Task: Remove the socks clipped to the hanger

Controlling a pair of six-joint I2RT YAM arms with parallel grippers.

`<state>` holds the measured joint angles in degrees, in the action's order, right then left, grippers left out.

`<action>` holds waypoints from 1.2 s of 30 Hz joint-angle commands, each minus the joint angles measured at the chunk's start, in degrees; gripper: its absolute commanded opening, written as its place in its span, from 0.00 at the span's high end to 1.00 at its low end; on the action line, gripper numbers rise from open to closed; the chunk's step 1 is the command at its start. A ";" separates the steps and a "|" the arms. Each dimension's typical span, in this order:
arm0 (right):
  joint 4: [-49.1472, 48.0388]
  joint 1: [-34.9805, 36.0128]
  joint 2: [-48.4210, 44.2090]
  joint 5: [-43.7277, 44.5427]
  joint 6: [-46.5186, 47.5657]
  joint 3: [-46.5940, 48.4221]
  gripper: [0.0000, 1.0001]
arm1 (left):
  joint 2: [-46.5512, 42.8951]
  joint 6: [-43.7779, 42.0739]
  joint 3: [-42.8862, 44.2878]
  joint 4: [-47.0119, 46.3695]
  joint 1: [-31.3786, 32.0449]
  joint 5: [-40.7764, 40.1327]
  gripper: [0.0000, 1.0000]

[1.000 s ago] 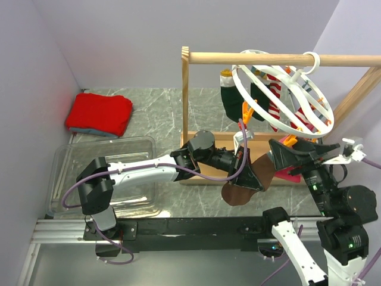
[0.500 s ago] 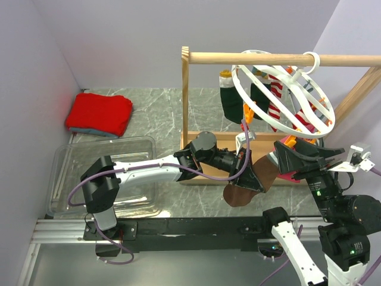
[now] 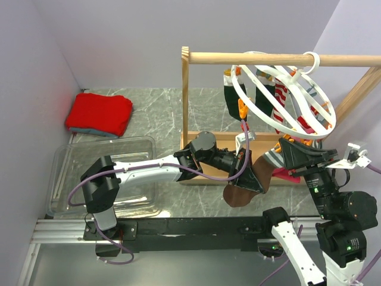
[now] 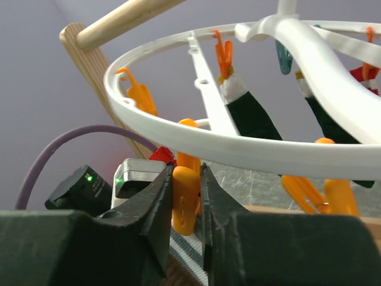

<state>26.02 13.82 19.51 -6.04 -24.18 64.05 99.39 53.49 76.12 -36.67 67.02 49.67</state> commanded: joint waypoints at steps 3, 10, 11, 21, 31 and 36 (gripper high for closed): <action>-1.50 -0.29 0.71 0.42 -0.34 0.20 0.96 | -0.52 -0.06 -1.67 -2.80 -0.23 1.04 0.95; -0.27 -0.20 1.50 0.86 -0.95 1.07 1.00 | -0.43 0.03 -4.48 -3.32 -0.23 0.60 0.96; -0.18 -0.20 1.32 0.68 -0.86 1.08 1.00 | -0.26 0.55 -4.57 -3.59 -0.23 0.60 0.96; 3.33 -0.20 0.88 0.59 -0.34 1.87 0.73 | -0.86 0.13 -3.96 -1.67 -0.23 0.35 0.96; 10.80 -0.29 3.08 0.60 0.01 4.68 0.23 | -17.55 -14.82 -16.07 26.20 -0.14 -20.65 0.98; 15.19 -0.29 3.96 -0.11 0.01 5.64 0.06 | -27.13 -14.47 -24.59 31.82 -0.14 -28.56 0.98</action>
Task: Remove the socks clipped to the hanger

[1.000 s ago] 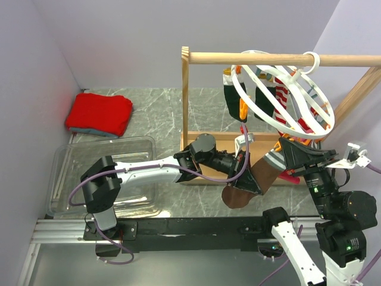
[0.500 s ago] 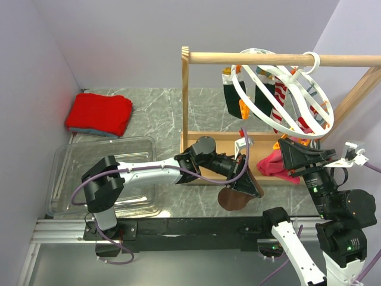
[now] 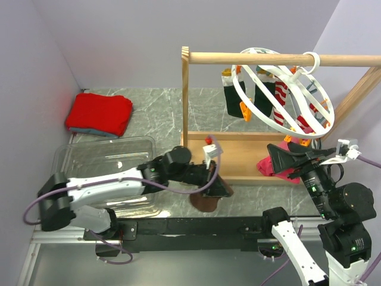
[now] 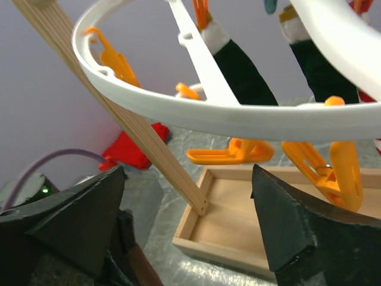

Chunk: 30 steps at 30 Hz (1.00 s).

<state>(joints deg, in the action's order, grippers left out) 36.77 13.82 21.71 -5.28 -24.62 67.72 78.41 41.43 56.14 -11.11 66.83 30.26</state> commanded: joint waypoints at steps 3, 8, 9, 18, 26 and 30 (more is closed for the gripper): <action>6.55 -0.29 1.66 -0.96 0.80 2.32 0.00 | -10.99 -1.44 -8.31 10.38 -0.29 -14.95 0.98; 9.01 -0.29 1.66 -1.14 1.07 2.68 0.00 | -20.55 2.16 -11.57 22.08 -6.59 -29.17 0.99; 9.36 -0.29 1.66 -1.49 1.15 2.59 0.00 | -22.49 2.86 -11.93 23.93 -8.28 -30.08 0.99; 11.04 -0.29 4.21 -3.51 1.68 3.47 0.00 | -40.80 5.15 -9.47 43.18 -25.68 -47.83 0.97; 10.33 -0.29 3.86 -5.88 0.63 2.24 0.00 | -34.38 7.17 -14.37 45.66 -35.53 -46.96 0.97; 12.00 -0.20 4.39 -5.53 0.45 2.33 0.00 | -34.11 9.37 -16.41 44.34 -37.56 -48.81 0.74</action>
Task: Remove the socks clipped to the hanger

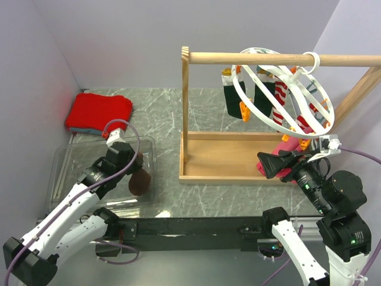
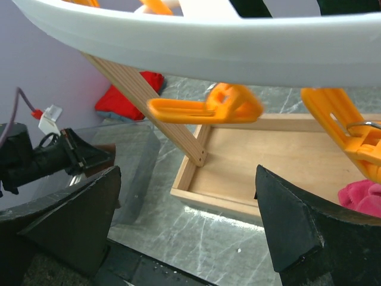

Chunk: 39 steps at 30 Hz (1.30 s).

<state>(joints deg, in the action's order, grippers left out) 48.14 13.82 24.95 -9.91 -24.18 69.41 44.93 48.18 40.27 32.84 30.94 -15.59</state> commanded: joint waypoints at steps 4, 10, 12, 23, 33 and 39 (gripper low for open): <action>0.82 -0.29 0.89 -0.99 0.45 -0.06 0.00 | -1.07 3.76 -1.16 -0.85 -3.60 -2.78 0.21; 2.22 -0.29 1.68 0.94 0.81 -0.41 0.00 | -0.19 4.20 2.08 1.52 -3.87 0.38 0.04; 2.40 -0.29 1.59 2.08 0.72 -0.76 0.00 | 0.25 5.07 3.67 2.84 -3.78 2.93 0.04; 6.53 -0.29 4.14 5.34 0.89 6.00 0.00 | -9.85 9.88 -2.28 -23.20 -3.52 33.58 0.09; 6.18 -0.29 5.37 6.22 0.72 8.55 0.00 | 11.03 1.66 4.88 -49.70 25.18 20.79 0.16; 6.18 -0.29 4.41 6.75 -0.16 8.82 0.00 | 29.76 -8.88 11.13 -67.53 35.57 16.22 0.17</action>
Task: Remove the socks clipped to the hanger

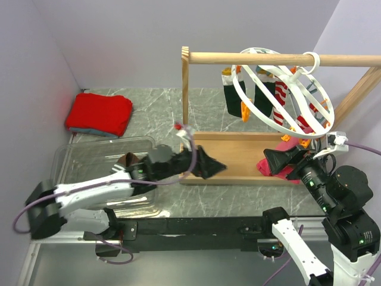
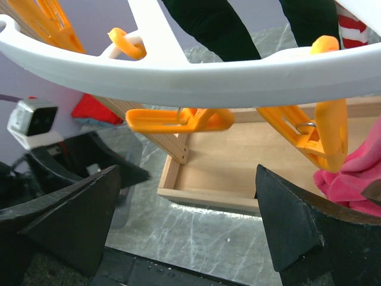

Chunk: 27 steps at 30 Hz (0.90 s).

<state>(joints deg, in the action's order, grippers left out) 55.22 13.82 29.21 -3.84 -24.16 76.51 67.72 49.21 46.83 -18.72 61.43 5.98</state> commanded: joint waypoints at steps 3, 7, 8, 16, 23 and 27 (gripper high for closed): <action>-0.64 -0.29 -0.03 0.76 -0.01 2.85 0.00 | 18.63 -17.55 9.13 -24.15 8.34 -5.72 0.19; 0.23 -0.38 -0.29 2.60 0.78 4.08 0.00 | 30.43 -24.94 17.14 -31.28 10.11 -3.35 0.21; 0.32 -0.38 -0.30 2.95 0.87 4.43 0.00 | 32.80 -26.00 19.16 -31.46 10.11 -3.17 0.21; 2.00 -0.29 -0.38 2.44 2.10 6.11 0.00 | 50.83 -31.35 35.34 -38.74 11.25 -1.05 0.19; 1.47 -0.29 -2.14 0.49 1.49 5.49 0.00 | 59.80 -36.20 43.51 -43.61 12.57 -1.92 0.18; 1.38 -0.20 -2.84 0.06 1.14 5.23 0.00 | 65.41 -35.24 51.15 -42.62 12.84 -5.18 0.24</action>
<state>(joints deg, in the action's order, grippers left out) 57.10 13.82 27.33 -2.85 -23.09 81.03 129.93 15.59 91.11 -57.49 73.65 3.64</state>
